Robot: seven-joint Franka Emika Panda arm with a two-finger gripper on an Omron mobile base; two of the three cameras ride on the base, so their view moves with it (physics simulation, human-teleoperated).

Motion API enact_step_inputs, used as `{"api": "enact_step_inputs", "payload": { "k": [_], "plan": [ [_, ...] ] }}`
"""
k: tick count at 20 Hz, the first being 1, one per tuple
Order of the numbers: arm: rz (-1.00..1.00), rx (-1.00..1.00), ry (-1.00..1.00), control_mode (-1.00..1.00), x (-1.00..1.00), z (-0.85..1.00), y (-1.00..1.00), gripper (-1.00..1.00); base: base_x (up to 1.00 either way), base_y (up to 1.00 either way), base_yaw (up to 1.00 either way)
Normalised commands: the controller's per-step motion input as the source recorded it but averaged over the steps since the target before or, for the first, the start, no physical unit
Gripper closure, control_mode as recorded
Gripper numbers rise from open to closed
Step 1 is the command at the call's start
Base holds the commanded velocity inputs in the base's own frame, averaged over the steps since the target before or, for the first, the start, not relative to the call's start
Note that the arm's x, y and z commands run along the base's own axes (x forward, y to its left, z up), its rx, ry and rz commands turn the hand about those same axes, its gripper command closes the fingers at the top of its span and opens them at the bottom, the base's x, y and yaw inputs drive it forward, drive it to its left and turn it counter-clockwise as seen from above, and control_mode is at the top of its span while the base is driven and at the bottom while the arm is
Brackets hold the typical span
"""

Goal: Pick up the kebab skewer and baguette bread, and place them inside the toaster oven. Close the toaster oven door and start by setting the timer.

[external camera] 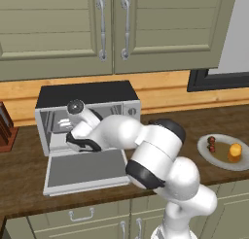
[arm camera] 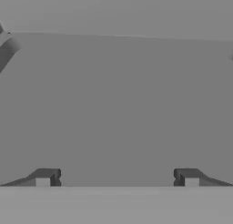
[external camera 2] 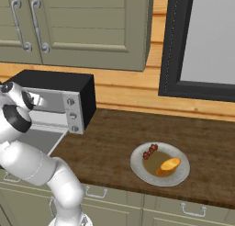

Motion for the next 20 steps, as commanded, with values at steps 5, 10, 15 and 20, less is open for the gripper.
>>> {"api": "enact_step_inputs", "payload": {
  "k": [5, 10, 15, 20],
  "plan": [
    [0.00, 0.00, 0.20, -1.00, -0.66, -0.59, 0.00, -1.00, 0.00, 0.00, 0.00],
    [0.00, 0.00, 0.19, -1.00, -0.71, -0.62, 0.00, -1.00, 0.00, 0.00, 0.00],
    [0.00, 0.00, 0.16, -1.00, -0.79, -0.63, 0.00, -1.00, 0.00, 0.00, 0.00],
    [0.00, 0.00, 0.09, -1.00, -0.77, -0.60, 0.00, -1.00, 0.00, 0.00, 0.00]
  ]
}}
